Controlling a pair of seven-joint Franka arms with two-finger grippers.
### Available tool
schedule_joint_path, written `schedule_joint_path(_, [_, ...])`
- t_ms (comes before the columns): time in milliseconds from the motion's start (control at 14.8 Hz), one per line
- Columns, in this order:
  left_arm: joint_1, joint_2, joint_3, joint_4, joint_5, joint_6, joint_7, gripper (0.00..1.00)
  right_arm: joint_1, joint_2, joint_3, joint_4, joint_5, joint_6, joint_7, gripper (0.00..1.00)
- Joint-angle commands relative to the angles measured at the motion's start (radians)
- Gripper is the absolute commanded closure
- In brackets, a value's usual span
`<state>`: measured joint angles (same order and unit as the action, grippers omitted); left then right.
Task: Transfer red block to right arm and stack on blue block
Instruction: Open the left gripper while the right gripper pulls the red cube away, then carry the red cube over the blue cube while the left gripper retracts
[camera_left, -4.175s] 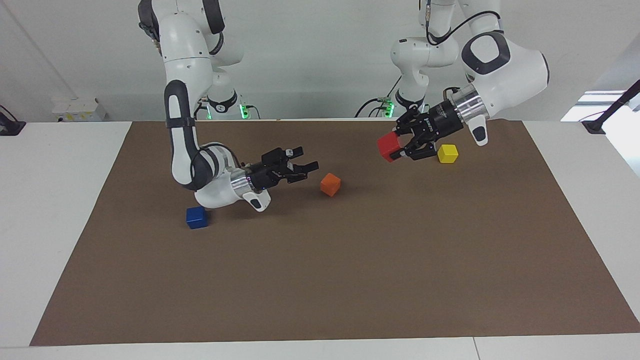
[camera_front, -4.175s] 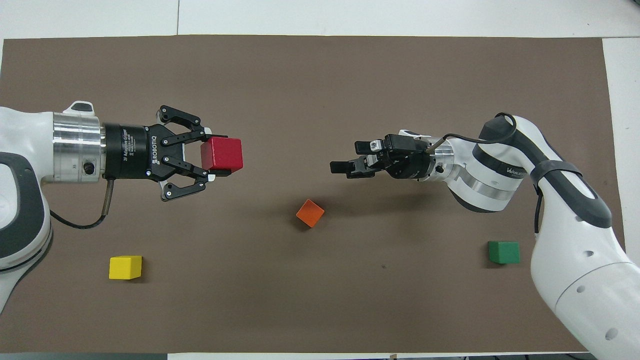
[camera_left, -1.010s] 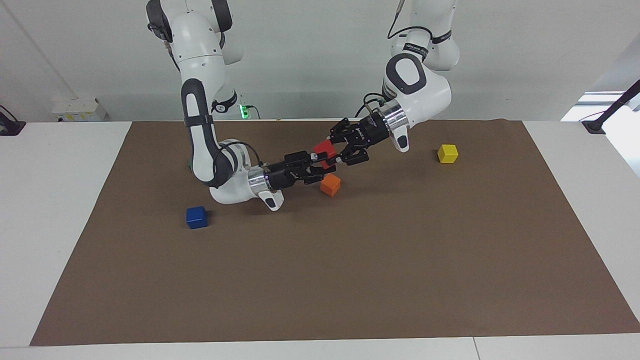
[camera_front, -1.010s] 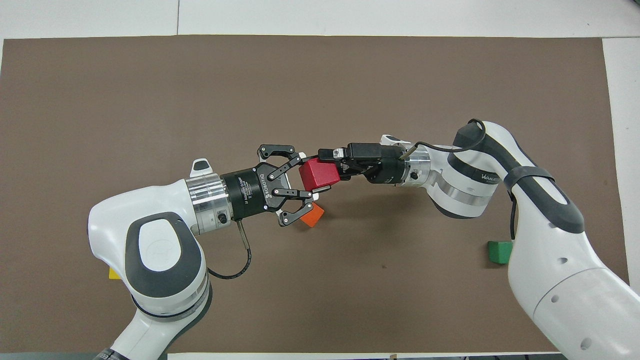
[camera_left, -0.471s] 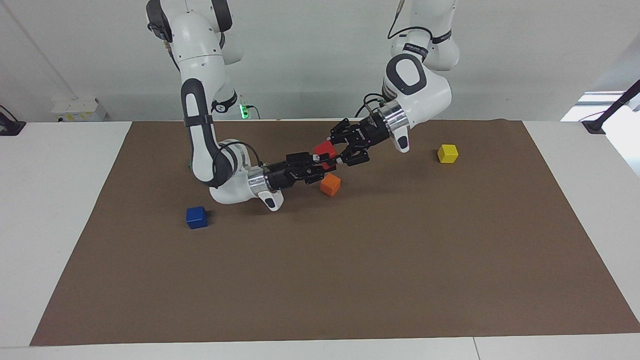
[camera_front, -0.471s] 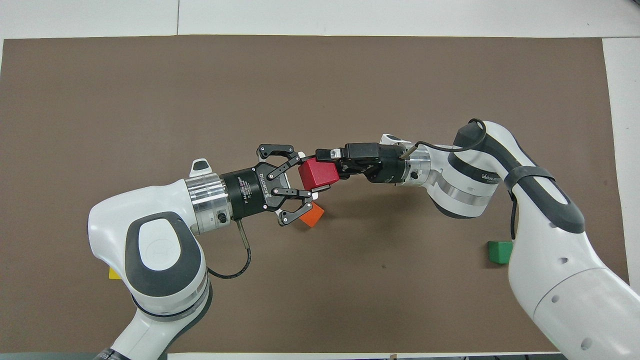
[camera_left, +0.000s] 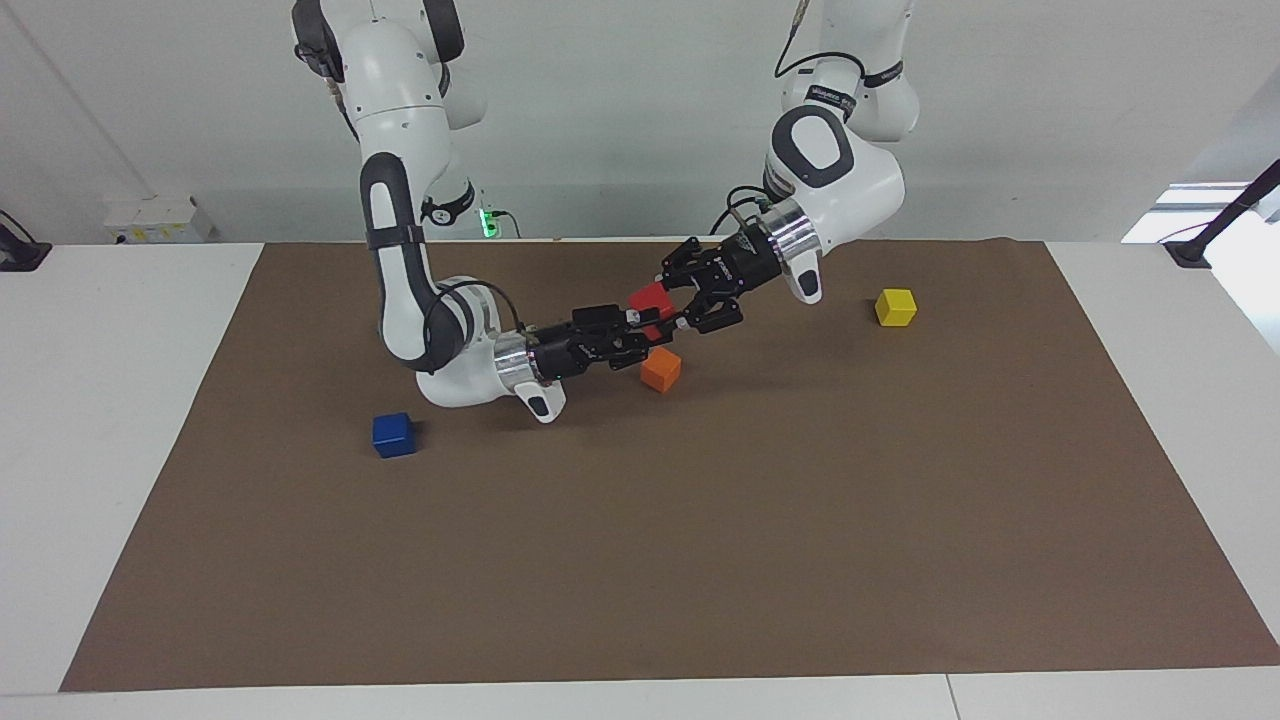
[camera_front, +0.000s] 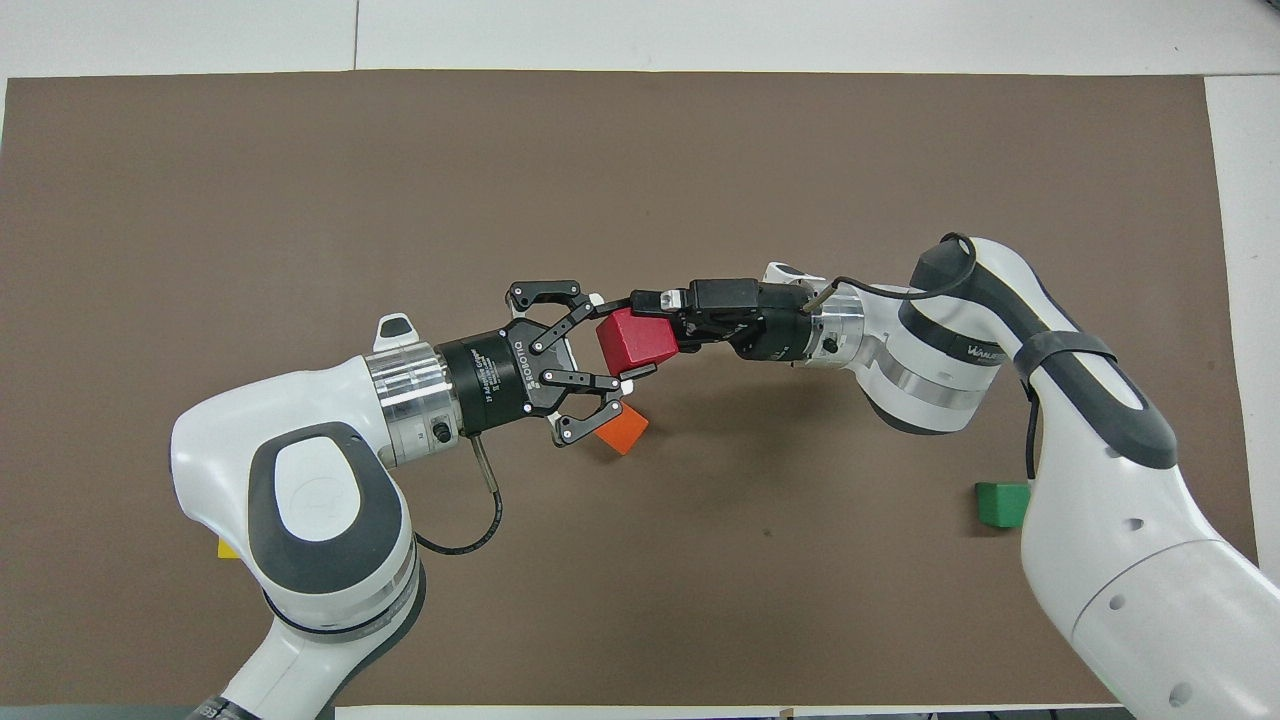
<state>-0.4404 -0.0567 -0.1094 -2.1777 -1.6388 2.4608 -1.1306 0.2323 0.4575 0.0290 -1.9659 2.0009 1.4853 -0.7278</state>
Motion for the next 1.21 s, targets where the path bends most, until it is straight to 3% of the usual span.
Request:
schedule_joint_path(0, [-0.006, -0.005, 0.01, 0.001, -0.021, 0.023, 0.025, 0.0, -0.007, -0.059, 0.003, -0.014, 0.007, 0.059, 0.051, 1.0])
schedule_joint_path(269, [0.064, -0.018, 0.013, -0.022, -0.015, -0.072, 0.047, 0.0, -0.011, -0.101, -0.003, -0.008, 0.001, 0.091, 0.108, 1.0])
schedule_joint_path(539, [0.164, -0.043, 0.014, -0.06, -0.006, -0.181, 0.127, 0.0, -0.039, -0.233, -0.008, -0.005, -0.229, 0.361, 0.162, 1.0])
schedule_joint_path(673, [0.241, -0.048, 0.016, -0.074, 0.031, -0.291, 0.196, 0.0, -0.053, -0.281, -0.009, -0.01, -0.324, 0.42, 0.247, 1.0])
schedule_joint_path(943, [0.411, -0.048, 0.016, -0.071, 0.239, -0.51, 0.291, 0.0, -0.154, -0.341, -0.009, 0.028, -0.644, 0.449, 0.431, 1.0])
schedule_joint_path(1145, [0.511, -0.043, 0.016, -0.044, 0.49, -0.672, 0.399, 0.0, -0.209, -0.341, -0.011, 0.071, -0.918, 0.449, 0.508, 1.0])
